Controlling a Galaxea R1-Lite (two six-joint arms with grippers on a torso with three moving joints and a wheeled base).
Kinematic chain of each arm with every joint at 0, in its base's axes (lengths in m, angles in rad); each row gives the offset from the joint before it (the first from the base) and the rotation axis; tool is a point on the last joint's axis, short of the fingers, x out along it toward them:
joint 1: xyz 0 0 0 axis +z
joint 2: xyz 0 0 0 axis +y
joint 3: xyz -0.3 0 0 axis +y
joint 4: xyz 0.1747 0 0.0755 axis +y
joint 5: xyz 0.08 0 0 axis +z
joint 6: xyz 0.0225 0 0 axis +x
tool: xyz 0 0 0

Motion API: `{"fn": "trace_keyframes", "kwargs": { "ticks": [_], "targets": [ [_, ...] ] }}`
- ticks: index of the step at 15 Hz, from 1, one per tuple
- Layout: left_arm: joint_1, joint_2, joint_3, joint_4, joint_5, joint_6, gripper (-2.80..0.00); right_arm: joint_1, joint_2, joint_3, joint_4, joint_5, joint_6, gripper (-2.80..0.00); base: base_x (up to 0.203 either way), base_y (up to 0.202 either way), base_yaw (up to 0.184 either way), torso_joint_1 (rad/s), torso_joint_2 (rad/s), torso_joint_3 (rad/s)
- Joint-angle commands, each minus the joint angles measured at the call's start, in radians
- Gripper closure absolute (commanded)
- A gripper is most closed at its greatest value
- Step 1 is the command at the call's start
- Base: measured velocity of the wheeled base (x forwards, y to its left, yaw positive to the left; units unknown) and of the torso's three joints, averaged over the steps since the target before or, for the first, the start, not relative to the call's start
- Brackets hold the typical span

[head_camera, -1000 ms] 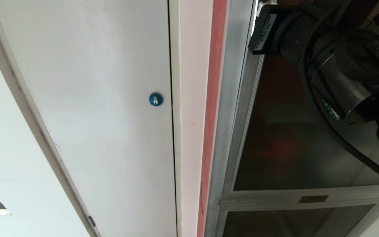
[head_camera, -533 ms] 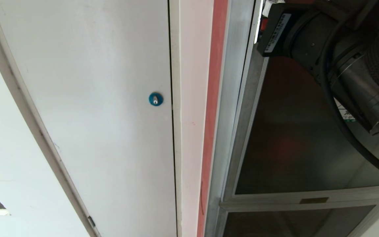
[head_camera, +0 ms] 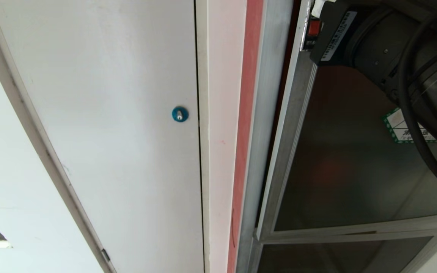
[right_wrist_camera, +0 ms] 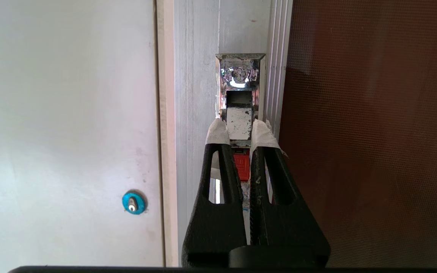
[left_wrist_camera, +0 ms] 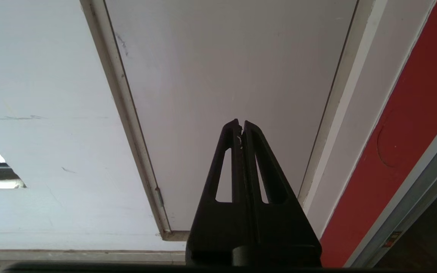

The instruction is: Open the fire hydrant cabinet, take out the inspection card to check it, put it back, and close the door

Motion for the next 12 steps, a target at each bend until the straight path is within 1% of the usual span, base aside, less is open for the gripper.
{"fn": "trace_keyframes", "kwargs": {
  "ticks": [1,12],
  "targets": [
    [0.000,0.001,0.012,-0.001,0.000,0.000,0.00,0.000,-0.022,0.015,-0.011,-0.006,-0.002,0.00,0.000,0.000,0.000,0.000,0.00,0.000],
    [0.000,0.001,0.012,-0.001,0.000,0.000,0.00,0.000,-0.015,0.048,-0.006,-0.006,-0.004,0.00,0.000,0.000,0.000,0.000,0.00,0.000]
  ]
}}
